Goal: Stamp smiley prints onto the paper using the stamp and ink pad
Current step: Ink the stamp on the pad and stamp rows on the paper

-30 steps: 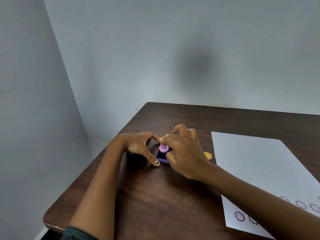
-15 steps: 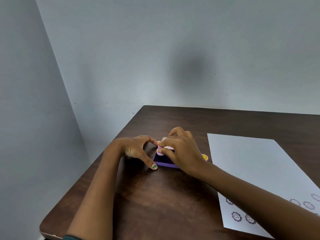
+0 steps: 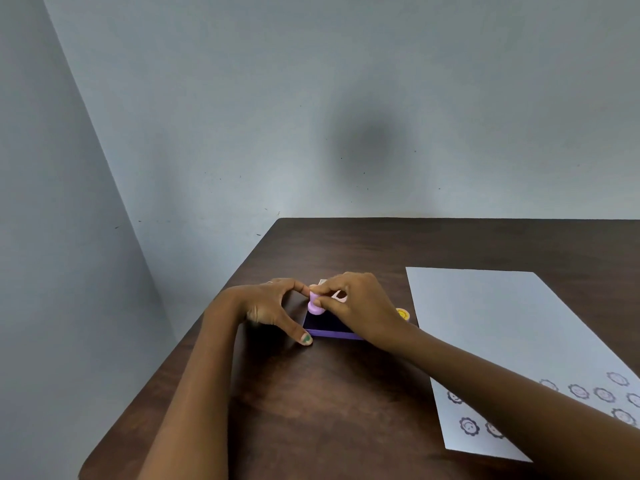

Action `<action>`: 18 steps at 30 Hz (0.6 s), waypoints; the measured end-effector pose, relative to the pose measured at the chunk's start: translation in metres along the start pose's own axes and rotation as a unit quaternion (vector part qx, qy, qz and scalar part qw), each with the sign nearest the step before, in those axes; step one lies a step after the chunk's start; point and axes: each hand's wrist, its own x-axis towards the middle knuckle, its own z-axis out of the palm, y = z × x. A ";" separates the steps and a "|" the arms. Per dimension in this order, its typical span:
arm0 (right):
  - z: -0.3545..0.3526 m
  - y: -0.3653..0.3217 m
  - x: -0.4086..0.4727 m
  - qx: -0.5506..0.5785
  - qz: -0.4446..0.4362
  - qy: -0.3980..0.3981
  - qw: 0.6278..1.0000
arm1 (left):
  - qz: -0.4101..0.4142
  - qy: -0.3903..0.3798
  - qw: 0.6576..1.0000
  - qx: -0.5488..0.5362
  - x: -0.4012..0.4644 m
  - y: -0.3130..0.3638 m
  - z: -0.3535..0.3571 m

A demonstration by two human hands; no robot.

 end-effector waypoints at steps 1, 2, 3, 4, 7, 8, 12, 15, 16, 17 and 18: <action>-0.002 -0.001 0.001 0.026 0.019 0.016 0.999 | 0.000 -0.001 1.000 0.000 0.000 0.000 0.000; -0.004 -0.002 0.002 0.060 0.044 0.039 0.996 | 0.000 -0.001 1.000 0.000 0.000 -0.001 -0.001; -0.008 -0.003 0.003 0.101 0.074 0.064 0.990 | 0.000 -0.002 1.000 0.001 0.000 -0.001 -0.001; -0.012 -0.004 0.003 0.153 0.111 0.084 0.978 | -0.002 -0.003 1.000 0.004 0.000 -0.001 -0.001; -0.032 -0.005 0.003 0.407 0.239 0.087 0.877 | -0.012 -0.004 1.000 0.010 0.000 -0.002 -0.002; -0.041 -0.006 0.002 0.496 0.276 0.073 0.820 | -0.013 -0.005 1.000 0.007 0.000 -0.002 -0.003; -0.079 -0.001 -0.009 0.673 0.340 0.051 0.655 | -0.010 0.001 1.000 -0.024 -0.002 -0.004 -0.003; -0.101 0.008 -0.023 0.689 0.332 0.064 0.641 | -0.005 0.004 0.999 -0.054 -0.001 -0.003 -0.003; -0.107 0.011 -0.028 0.688 0.332 0.069 0.642 | -0.003 0.004 0.998 -0.063 0.000 -0.002 -0.003; -0.113 0.015 -0.032 0.686 0.333 0.073 0.643 | -0.002 0.004 0.998 -0.070 0.000 -0.002 -0.003; -0.119 0.018 -0.036 0.684 0.333 0.078 0.644 | -0.001 0.003 0.997 -0.074 0.001 0.000 -0.002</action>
